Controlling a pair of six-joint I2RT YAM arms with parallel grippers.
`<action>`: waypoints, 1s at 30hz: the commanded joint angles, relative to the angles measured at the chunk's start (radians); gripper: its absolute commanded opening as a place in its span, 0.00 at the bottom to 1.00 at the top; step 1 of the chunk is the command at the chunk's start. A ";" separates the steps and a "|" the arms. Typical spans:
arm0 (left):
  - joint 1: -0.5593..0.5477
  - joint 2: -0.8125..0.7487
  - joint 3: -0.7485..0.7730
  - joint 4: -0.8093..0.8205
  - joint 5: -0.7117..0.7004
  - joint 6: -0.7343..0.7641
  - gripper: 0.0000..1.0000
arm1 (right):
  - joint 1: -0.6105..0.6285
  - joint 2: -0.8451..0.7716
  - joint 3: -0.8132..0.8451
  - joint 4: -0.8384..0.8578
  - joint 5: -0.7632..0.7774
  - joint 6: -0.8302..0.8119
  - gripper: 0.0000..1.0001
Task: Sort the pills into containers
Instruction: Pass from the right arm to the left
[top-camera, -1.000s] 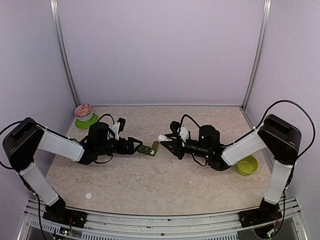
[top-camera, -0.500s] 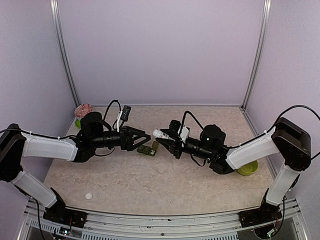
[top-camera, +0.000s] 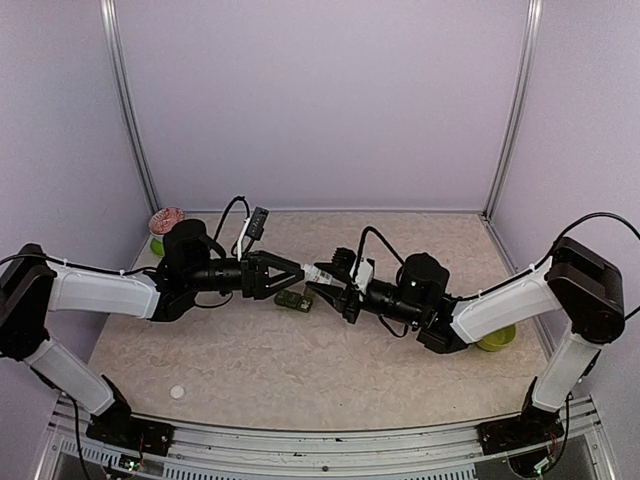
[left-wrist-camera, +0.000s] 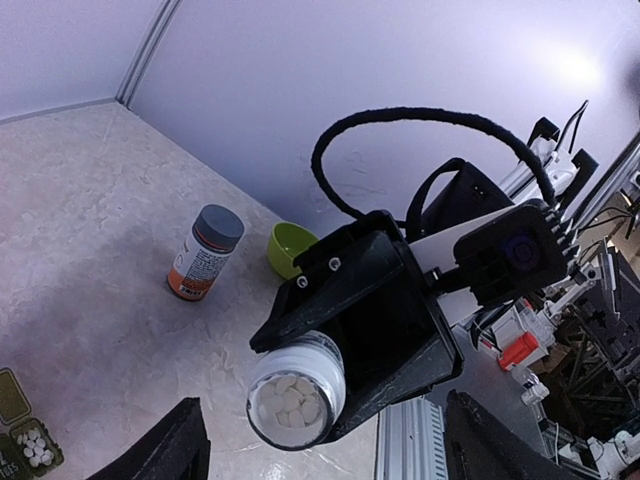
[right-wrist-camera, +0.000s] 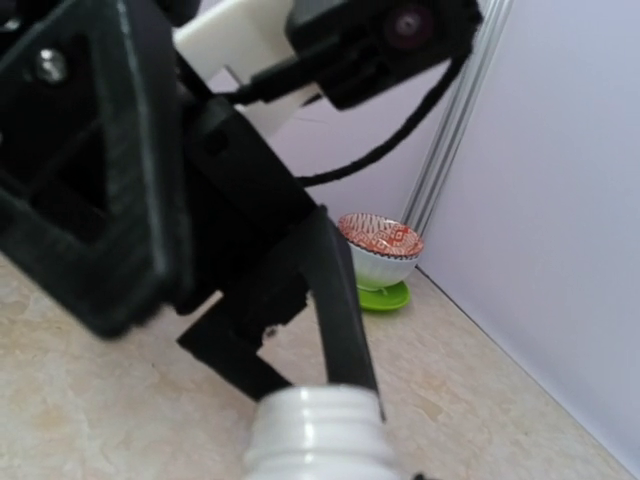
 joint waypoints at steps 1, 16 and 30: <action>-0.006 0.023 0.027 0.040 0.022 -0.011 0.75 | 0.015 -0.022 0.013 0.002 0.007 -0.012 0.32; 0.005 0.078 0.025 0.119 0.050 -0.050 0.48 | 0.016 0.010 0.037 -0.024 -0.001 -0.015 0.32; 0.007 0.107 0.024 0.144 0.047 -0.064 0.22 | 0.017 0.025 0.044 -0.037 -0.009 -0.017 0.32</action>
